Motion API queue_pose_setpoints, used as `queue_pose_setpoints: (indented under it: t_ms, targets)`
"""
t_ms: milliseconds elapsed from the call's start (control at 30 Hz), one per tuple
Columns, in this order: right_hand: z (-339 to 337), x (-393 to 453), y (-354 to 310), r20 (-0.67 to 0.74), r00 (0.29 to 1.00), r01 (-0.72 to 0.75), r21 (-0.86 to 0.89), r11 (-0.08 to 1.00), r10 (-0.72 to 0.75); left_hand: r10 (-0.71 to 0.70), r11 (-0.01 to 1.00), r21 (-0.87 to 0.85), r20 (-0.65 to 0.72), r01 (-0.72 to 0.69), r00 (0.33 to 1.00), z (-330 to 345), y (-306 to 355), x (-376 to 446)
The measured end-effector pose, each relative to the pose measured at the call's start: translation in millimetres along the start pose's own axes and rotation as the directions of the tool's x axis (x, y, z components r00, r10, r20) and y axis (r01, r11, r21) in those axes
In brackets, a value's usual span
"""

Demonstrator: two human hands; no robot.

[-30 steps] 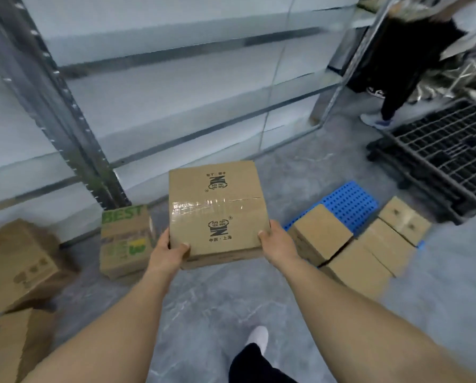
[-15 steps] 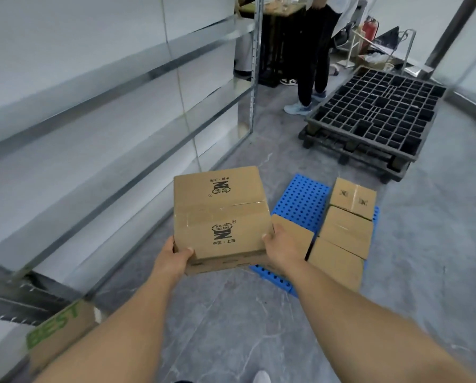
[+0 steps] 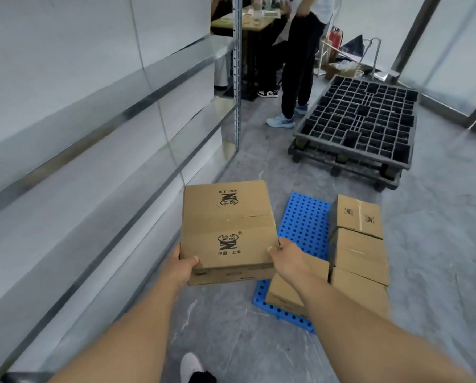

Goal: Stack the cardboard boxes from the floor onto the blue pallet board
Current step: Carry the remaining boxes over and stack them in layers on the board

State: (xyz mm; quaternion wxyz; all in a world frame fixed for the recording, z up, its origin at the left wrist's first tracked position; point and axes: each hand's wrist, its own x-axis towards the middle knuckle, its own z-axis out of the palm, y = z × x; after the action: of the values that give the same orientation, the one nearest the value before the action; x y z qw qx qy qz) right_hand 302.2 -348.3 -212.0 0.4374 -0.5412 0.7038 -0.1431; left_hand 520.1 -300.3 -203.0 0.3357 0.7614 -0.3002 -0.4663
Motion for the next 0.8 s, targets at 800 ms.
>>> queue_pose_setpoints:
  t_ms: [800]
  targets:
    - [4.1, 203.6, -94.6, -0.293, 0.906, -0.239, 0.244, 0.94, 0.306, 0.065, 0.935, 0.297, 0.397, -0.195, 0.916, 26.4, 179.7, 276.2]
